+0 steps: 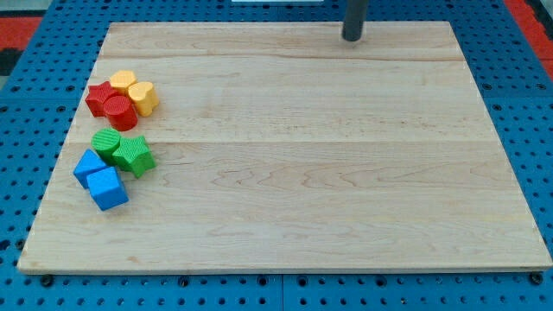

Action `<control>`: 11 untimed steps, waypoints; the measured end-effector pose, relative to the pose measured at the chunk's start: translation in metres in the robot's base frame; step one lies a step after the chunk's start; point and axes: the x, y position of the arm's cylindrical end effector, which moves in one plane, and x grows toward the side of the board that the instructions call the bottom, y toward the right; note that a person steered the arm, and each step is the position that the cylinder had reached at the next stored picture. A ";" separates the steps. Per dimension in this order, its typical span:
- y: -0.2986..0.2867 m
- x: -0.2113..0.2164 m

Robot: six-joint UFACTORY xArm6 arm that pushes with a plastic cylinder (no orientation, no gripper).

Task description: Separate the yellow blocks from the red blocks

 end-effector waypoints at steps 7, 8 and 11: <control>-0.339 0.100; -0.294 0.107; -0.231 0.112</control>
